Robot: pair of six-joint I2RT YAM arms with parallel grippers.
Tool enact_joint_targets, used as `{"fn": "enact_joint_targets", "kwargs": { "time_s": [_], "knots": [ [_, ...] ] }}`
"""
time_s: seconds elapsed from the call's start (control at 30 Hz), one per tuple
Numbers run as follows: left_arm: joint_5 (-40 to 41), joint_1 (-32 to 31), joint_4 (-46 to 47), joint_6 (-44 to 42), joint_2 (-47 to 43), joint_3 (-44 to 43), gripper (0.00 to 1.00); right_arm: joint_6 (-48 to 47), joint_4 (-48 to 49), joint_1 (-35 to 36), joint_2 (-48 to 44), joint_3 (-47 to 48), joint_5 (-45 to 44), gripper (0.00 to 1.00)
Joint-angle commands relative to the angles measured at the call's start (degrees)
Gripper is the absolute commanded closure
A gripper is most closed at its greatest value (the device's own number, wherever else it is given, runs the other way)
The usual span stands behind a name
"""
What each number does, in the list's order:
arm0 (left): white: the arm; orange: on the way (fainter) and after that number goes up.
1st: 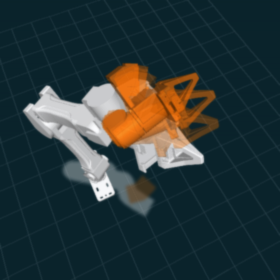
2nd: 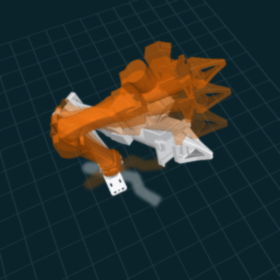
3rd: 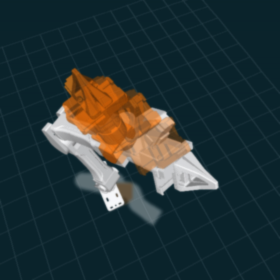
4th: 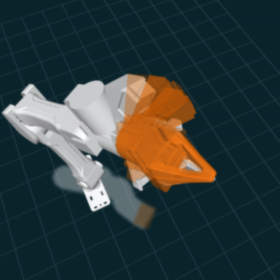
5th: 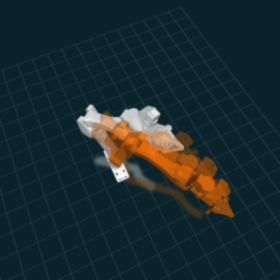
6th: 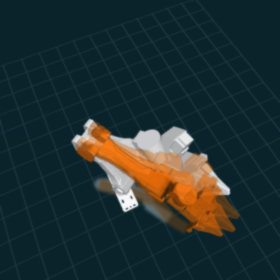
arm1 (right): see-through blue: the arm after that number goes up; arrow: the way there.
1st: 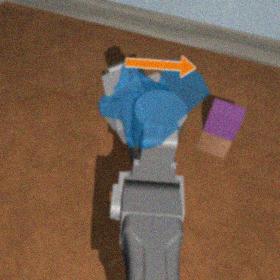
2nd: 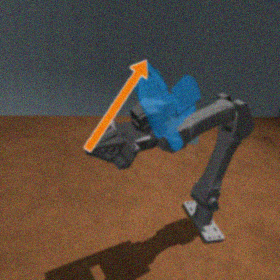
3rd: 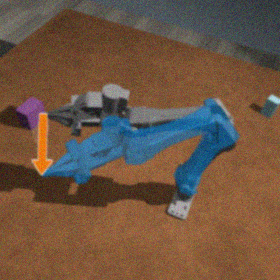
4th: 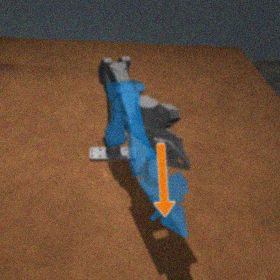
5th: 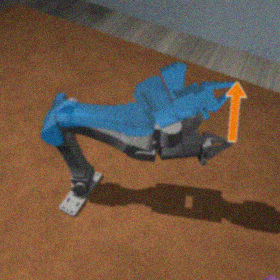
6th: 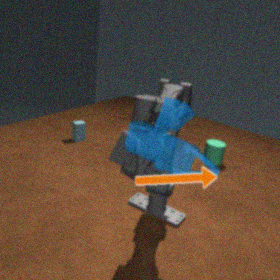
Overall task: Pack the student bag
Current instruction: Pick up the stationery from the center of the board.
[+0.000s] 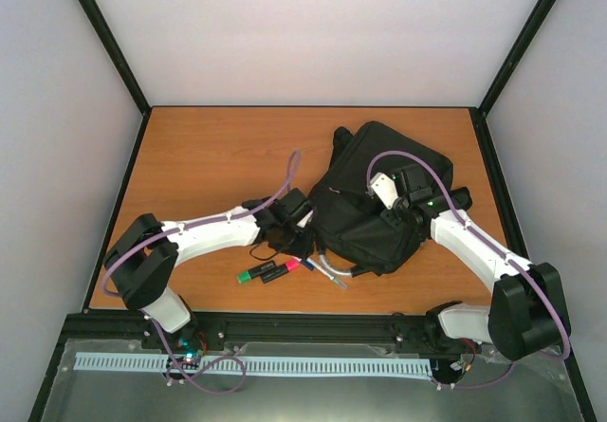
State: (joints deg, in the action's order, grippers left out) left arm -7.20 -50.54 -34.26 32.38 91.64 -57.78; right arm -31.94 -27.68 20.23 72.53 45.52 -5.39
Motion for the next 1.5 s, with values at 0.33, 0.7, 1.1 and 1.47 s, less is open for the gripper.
{"fn": "enact_joint_targets", "kwargs": {
  "time_s": [0.33, 0.7, 1.1, 1.47],
  "knots": [
    [-2.15, -9.81, 7.37, 0.01, 5.47, -4.45, 0.57, 1.43, 4.57, -1.40, 6.27, 0.77, -12.94, 0.97],
    [-1.32, -10.72, 6.93, 6.28, 9.68, -6.34, 0.55, 1.92, 1.90, -1.73, 7.18, 1.15, -8.92, 0.97],
    [2.02, -10.72, 1.16, 9.01, 14.66, -11.39, 0.49, 2.13, 1.14, -1.71, 6.56, 0.89, -7.65, 0.97],
    [2.98, -11.35, 2.39, 12.93, 8.75, -7.99, 0.48, 2.22, 0.72, -1.77, 6.52, 0.88, -7.06, 0.97]
  ]
}}
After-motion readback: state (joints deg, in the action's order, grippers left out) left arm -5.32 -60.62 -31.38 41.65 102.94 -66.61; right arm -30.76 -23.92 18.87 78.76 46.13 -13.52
